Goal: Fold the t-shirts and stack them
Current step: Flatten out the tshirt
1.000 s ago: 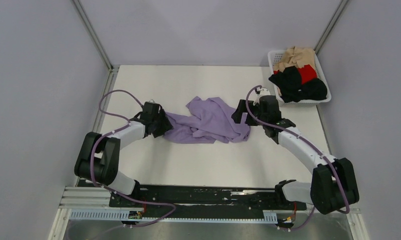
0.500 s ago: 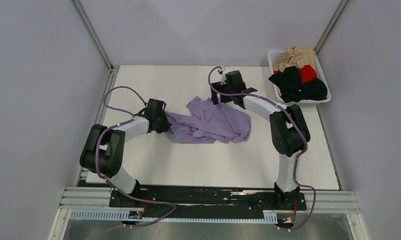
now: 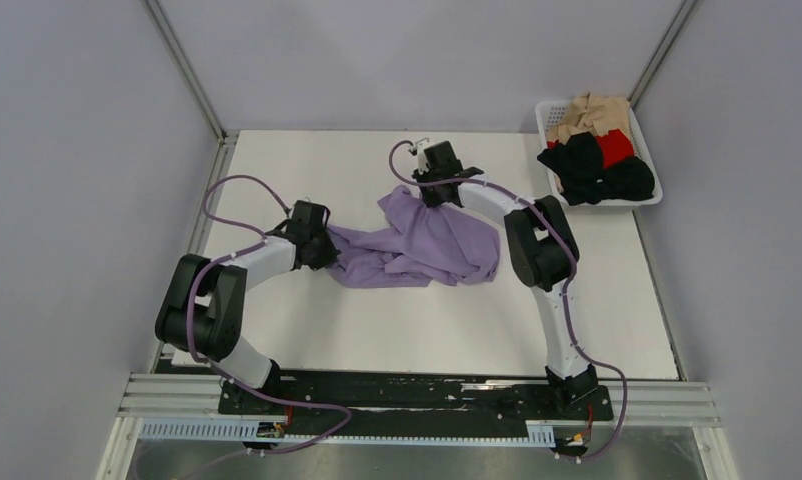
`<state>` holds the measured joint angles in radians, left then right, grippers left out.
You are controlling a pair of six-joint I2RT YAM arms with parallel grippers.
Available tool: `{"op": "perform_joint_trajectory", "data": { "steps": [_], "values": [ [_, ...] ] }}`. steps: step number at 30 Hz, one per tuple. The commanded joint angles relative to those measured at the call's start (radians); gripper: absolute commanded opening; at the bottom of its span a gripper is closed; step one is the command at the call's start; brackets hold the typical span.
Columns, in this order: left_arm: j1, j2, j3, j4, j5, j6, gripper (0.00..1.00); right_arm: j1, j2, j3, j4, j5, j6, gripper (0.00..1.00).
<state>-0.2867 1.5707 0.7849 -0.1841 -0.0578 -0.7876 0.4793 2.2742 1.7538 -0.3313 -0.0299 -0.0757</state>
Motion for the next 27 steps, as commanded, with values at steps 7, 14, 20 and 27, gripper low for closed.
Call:
{"op": "perform_joint_trajectory", "data": {
  "steps": [7,14,20,27],
  "values": [
    [0.002,-0.185,-0.019,-0.062,-0.18,0.006,0.0,-0.009,-0.239,-0.097,0.126,0.216,0.1,0.0],
    [0.001,-0.421,-0.034,-0.097,-0.342,0.03,0.0,-0.028,-0.541,-0.435,0.144,0.253,0.179,0.0],
    [0.003,-0.593,-0.064,-0.135,-0.404,0.056,0.0,-0.05,-0.798,-0.736,0.153,0.247,0.294,0.01],
    [0.002,-0.685,-0.1,-0.183,-0.415,0.069,0.0,-0.081,-0.967,-1.005,0.161,0.326,0.489,0.02]
  ]
}}
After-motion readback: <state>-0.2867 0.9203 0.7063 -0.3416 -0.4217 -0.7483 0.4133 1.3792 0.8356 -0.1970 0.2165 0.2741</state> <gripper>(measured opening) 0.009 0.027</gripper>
